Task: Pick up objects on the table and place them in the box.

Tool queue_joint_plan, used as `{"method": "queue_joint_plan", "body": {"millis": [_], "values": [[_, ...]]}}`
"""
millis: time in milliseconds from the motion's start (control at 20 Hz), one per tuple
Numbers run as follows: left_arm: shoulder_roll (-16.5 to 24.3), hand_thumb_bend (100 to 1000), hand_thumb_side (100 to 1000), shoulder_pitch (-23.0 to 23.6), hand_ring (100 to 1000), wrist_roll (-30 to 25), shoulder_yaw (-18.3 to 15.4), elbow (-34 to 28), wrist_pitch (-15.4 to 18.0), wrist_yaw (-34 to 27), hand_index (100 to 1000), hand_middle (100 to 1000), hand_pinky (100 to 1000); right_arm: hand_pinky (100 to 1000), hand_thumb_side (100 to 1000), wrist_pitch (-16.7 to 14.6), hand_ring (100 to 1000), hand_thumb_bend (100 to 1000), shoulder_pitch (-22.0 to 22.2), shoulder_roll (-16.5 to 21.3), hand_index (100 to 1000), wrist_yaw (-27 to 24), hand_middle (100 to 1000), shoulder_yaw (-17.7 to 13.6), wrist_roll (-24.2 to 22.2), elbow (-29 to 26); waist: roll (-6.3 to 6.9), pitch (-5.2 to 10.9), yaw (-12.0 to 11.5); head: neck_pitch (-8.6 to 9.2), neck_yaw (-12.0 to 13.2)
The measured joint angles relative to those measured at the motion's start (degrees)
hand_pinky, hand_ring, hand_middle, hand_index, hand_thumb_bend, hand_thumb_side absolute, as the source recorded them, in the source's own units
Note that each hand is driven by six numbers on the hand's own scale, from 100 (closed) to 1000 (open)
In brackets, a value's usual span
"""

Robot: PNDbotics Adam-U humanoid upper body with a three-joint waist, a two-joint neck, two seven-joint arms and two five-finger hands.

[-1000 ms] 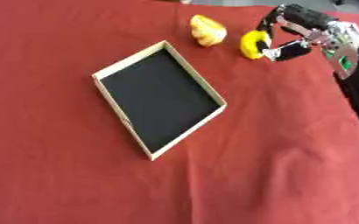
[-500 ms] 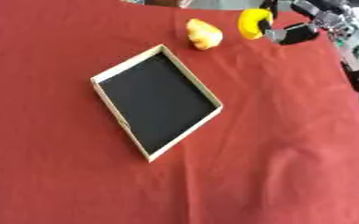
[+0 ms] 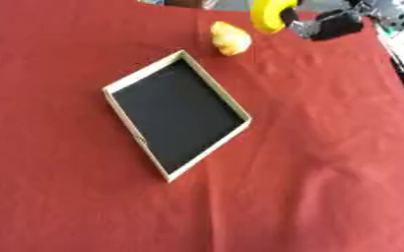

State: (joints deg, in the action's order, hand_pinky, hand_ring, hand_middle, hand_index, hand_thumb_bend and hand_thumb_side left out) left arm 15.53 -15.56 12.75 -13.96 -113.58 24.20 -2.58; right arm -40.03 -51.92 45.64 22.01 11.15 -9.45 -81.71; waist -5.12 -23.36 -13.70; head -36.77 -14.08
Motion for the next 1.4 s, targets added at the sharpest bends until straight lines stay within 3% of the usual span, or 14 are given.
{"method": "queue_joint_plan", "body": {"millis": [350,700,1100,1400], "values": [[0.0,100,708,-0.16,709,0.35,-0.02,0.0,0.31,-0.03,889,796,852,813,126,1.3,627,100,-0.55,-1.73,468,-4.04,356,2.27,-4.31,-6.49,0.14,0.39,-1.07,-0.51,-0.3],[0.0,100,715,0.07,707,1.82,-0.57,0.0,0.68,0.2,889,797,852,808,133,2.93,621,100,2.64,-9.97,467,-2.75,355,3.06,-7.69,-12.16,0.41,0.58,-0.3,-1.77,-0.06],[0.0,100,716,0.84,702,2.39,-0.78,0.0,0.58,1.13,888,797,853,798,181,3.3,618,100,4.69,-20.73,476,4.14,359,3.07,-11.91,-8.27,0.39,0.47,0.48,-1.96,0.84],[-0.01,100,718,0.94,698,2.4,-0.77,0.0,0.45,1.17,888,798,853,794,196,2.93,626,100,6.81,-23.28,500,9.64,381,2.41,-11.86,-3.62,0.15,0.2,0.52,-1.86,1.06]]}}
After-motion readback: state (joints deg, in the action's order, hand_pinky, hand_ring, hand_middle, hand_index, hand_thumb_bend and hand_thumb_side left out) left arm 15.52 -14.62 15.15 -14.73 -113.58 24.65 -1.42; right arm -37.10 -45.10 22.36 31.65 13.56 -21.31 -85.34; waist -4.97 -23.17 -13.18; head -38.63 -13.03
